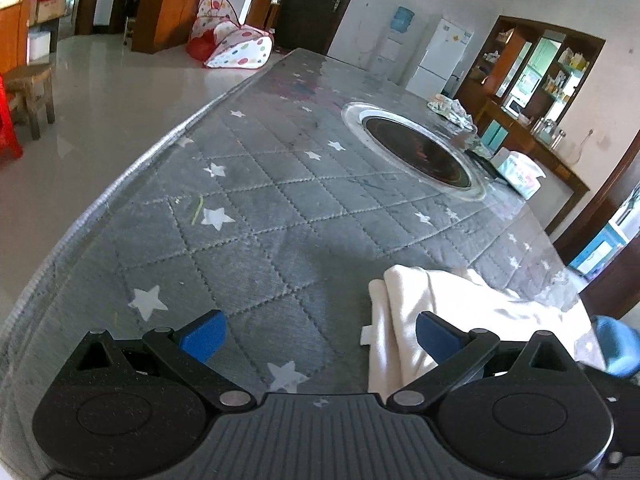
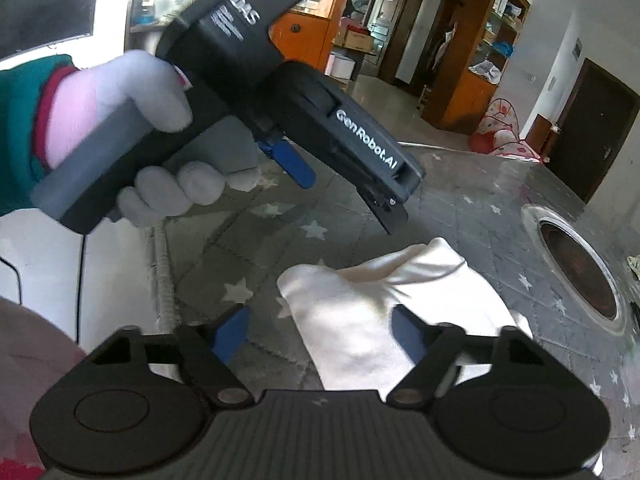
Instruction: Fold clothes
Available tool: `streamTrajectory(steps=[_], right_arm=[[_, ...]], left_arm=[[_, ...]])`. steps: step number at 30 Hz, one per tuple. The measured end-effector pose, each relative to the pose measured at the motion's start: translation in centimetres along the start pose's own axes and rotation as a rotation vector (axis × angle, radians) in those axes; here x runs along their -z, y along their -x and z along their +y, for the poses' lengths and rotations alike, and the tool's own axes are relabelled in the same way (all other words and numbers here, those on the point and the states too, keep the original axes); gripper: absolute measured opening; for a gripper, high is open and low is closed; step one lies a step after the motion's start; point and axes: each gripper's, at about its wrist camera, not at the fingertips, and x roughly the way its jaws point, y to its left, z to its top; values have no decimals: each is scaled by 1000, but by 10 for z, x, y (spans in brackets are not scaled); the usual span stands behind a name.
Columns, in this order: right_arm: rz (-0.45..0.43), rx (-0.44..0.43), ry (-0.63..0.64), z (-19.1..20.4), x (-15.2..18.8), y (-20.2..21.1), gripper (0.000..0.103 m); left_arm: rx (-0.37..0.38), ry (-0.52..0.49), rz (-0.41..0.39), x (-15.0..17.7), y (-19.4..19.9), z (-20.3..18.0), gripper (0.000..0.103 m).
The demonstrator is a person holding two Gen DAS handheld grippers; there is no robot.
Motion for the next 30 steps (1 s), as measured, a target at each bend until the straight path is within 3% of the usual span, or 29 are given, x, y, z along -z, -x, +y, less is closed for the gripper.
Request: streamTrajectory(steps=[3, 5, 11, 14, 22, 28, 30], right_arm=[[23, 14, -10, 0, -1, -7, 57], [20, 9, -19, -2, 0, -7, 41], [-9, -37, -138, -26, 3, 2, 16], [-32, -69, -206, -37, 4, 7, 11], [-103, -145, -381, -65, 9, 28, 9], [-163, -178, -436, -76, 13, 44, 8], [-171, -190, -442, -76, 16, 46, 8]], left_arm=[[34, 38, 13, 0, 0, 3, 102], [59, 65, 24, 0, -1, 5, 102], [121, 130, 58, -1, -6, 3, 102], [147, 165, 73, -1, -10, 2, 102], [205, 259, 111, -2, -16, -1, 100], [292, 336, 163, 0, -30, -9, 86], [327, 360, 183, 1, -37, -12, 76]])
